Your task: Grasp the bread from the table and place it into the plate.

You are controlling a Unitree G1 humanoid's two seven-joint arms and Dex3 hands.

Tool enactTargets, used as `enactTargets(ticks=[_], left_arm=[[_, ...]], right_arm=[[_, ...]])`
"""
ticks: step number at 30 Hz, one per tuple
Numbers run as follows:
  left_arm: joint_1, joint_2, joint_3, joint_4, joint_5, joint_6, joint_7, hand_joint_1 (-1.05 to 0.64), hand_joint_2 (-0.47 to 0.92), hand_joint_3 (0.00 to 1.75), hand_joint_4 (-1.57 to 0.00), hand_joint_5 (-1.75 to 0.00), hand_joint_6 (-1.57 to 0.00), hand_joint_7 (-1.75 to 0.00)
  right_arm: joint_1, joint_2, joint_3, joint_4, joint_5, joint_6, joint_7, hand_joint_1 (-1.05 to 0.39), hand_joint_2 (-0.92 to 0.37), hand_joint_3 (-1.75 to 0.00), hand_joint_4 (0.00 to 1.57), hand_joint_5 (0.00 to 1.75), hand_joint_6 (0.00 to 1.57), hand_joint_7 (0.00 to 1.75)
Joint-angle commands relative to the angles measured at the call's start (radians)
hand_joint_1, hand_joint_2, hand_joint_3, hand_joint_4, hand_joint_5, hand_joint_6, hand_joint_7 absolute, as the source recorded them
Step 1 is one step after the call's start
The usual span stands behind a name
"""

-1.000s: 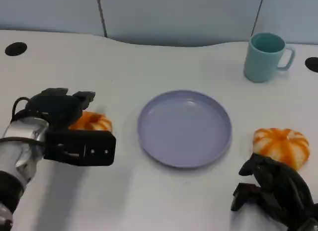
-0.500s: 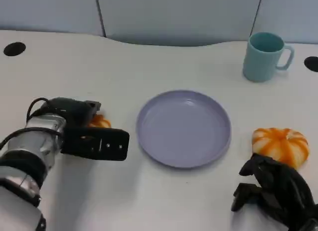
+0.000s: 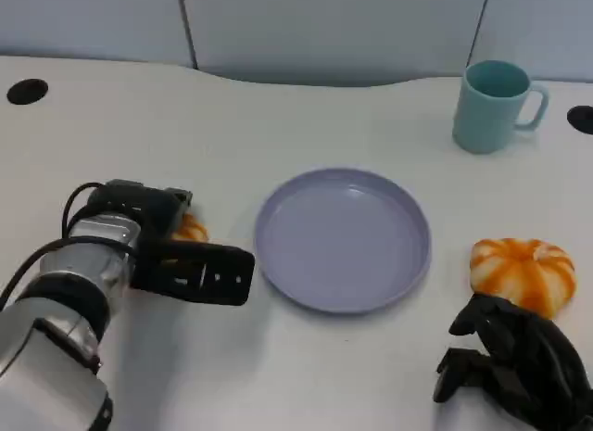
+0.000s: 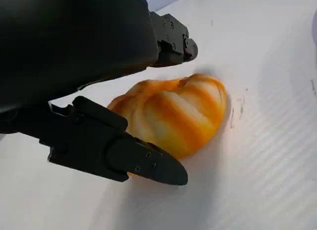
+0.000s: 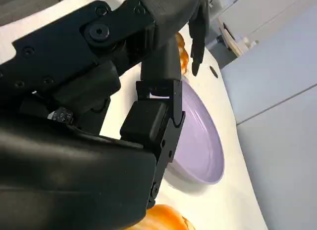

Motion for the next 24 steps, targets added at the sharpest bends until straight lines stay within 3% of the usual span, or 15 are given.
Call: enactTargets(ticks=[1,15,24], left_arm=[[-0.024,-0.007,-0.027,0.02,0.012,0.028,0.01,-0.59,0.83,0.0,0.0,0.0,-0.08,-0.01],[0.002,-0.033,-0.035,0.04,-0.014,0.045,-0.016,-0.55,0.8,0.01,0.0,0.0,-0.08,0.0],[0.051,-0.032,-0.023,0.043,-0.027,0.03,0.056,-0.46,0.8,0.01,-0.07,-0.04,-0.15,-0.03]], right_arm=[[0.012,-0.018,-0.009,0.0,0.009,-0.005,0.012,-0.86,-0.75,0.0,1.43,0.83,1.22,0.86],[0.055,-0.017,-0.008,-0.037,0.015,0.008,0.006,-0.88,-0.76,-0.01,1.43,0.84,1.24,0.85],[0.08,-0.027,-0.003,-0.077,0.005,0.013,-0.001,-0.9,-0.75,0.0,1.43,0.89,1.23,0.88]])
